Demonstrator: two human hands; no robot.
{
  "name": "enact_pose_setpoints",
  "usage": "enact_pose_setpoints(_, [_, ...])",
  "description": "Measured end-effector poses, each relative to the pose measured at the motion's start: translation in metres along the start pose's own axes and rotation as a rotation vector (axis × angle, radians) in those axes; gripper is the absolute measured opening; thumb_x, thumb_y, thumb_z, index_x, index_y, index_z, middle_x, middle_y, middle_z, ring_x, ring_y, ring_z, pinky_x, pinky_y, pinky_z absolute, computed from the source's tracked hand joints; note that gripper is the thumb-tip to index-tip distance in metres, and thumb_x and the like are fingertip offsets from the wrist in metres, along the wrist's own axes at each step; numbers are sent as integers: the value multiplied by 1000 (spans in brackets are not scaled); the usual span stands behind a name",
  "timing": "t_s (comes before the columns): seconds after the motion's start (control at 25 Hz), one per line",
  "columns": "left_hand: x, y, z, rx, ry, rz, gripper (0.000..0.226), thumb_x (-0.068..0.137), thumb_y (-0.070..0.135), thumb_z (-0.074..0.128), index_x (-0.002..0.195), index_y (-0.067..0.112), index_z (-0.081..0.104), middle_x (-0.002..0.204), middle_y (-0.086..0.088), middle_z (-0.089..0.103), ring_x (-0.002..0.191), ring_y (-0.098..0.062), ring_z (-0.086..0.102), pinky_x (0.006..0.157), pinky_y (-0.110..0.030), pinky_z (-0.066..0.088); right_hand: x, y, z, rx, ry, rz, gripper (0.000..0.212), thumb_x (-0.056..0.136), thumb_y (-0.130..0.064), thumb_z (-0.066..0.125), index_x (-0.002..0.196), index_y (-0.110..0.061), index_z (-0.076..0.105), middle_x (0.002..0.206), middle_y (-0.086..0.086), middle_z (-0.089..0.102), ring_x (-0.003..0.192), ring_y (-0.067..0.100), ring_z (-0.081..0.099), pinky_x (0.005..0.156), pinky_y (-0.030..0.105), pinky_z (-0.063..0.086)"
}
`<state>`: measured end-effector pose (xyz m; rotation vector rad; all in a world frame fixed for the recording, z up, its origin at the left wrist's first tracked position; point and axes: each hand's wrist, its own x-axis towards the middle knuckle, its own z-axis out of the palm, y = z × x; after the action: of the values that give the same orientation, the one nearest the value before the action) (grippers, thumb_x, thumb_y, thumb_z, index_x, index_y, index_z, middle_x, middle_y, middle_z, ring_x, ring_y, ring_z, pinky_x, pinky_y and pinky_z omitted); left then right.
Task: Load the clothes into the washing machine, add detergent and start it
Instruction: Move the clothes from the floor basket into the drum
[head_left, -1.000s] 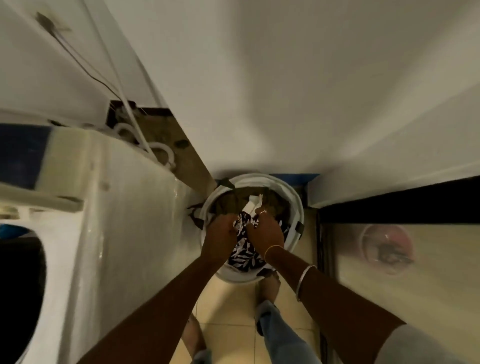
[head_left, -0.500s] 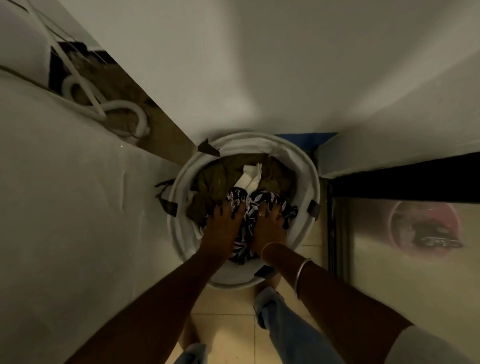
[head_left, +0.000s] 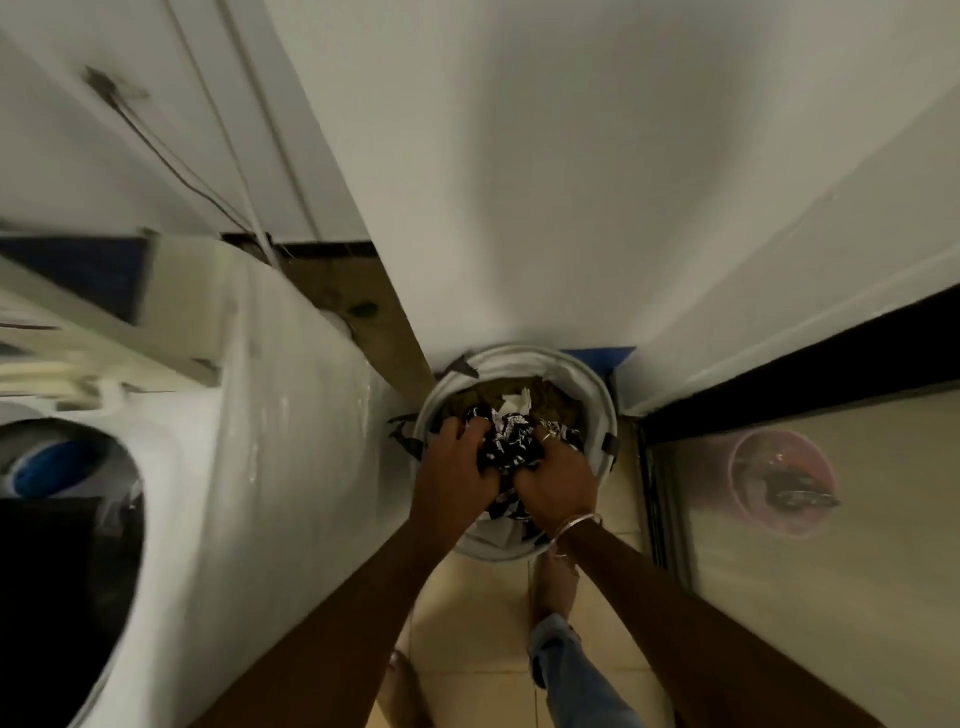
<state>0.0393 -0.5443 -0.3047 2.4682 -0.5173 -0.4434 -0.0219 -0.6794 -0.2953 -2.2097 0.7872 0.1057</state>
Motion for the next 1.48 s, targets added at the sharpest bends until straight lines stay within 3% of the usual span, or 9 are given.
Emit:
enact_pose_setpoints(0.32, [-103,86,-245,-109,366,93,47,75,26,66,121,28,57,108,8,54,90,-11,60,76,-26,54,-122,-211,-86,538,168,-249,20,77,-15,61,93,-24,69,81,-6,72,78,10,67,72,40,56])
enact_pose_setpoints(0.44, [-155,85,-333,-188,514,110,44,76,22,69,119,27,58,107,10,55,88,1,52,78,-14,45,-177,-296,-98,632,189,-441,22,78,-4,63,81,-26,62,71,-11,64,67,3,58,63,27,48])
enact_pose_setpoints(0.6, [-216,60,-442,-219,723,150,39,77,17,71,115,21,62,108,5,61,96,-5,56,84,-15,46,-234,-404,-90,699,121,-685,8,83,-10,68,89,-16,66,82,-7,69,77,7,63,72,24,51])
enact_pose_setpoints(0.76, [-264,24,-517,-195,899,105,43,77,10,73,117,17,62,112,4,61,101,-2,55,86,-3,39,-273,-485,-58,734,39,-866,15,80,7,65,90,-3,64,81,-3,65,74,1,60,64,14,48])
enact_pose_setpoints(0.88, [-283,-14,-534,-160,934,43,44,79,14,72,120,20,59,113,4,60,103,-7,57,90,-16,44,-287,-513,-21,771,-101,-842,25,78,11,63,99,-3,64,86,-3,67,78,2,64,64,13,50])
enact_pose_setpoints(1.0, [-281,-70,-517,-103,832,-123,49,82,23,70,127,29,53,117,6,57,108,-12,57,94,-30,48,-278,-505,37,594,-161,-712,28,80,-4,68,108,-9,66,95,-3,71,84,4,66,73,20,53])
enact_pose_setpoints(1.2, [-269,-163,-438,76,-33,-429,98,86,45,71,159,18,11,158,-22,23,142,-41,34,114,-42,34,-210,-409,141,-194,-633,-424,88,72,-41,71,147,-14,35,142,13,50,129,34,52,106,43,45])
enact_pose_setpoints(1.32, [-262,-166,-399,33,-66,-302,72,84,38,68,146,14,41,141,-14,53,130,-32,51,106,-30,39,-203,-376,134,-389,-564,-512,65,79,-40,63,137,-18,46,136,10,55,125,33,55,102,44,48])
enact_pose_setpoints(1.48, [-233,-144,-361,72,-50,-195,58,80,42,63,135,26,54,132,-2,61,121,-21,58,103,-38,48,-211,-367,72,-650,-286,-707,50,89,-36,54,136,-18,52,140,7,53,130,32,45,105,48,39])
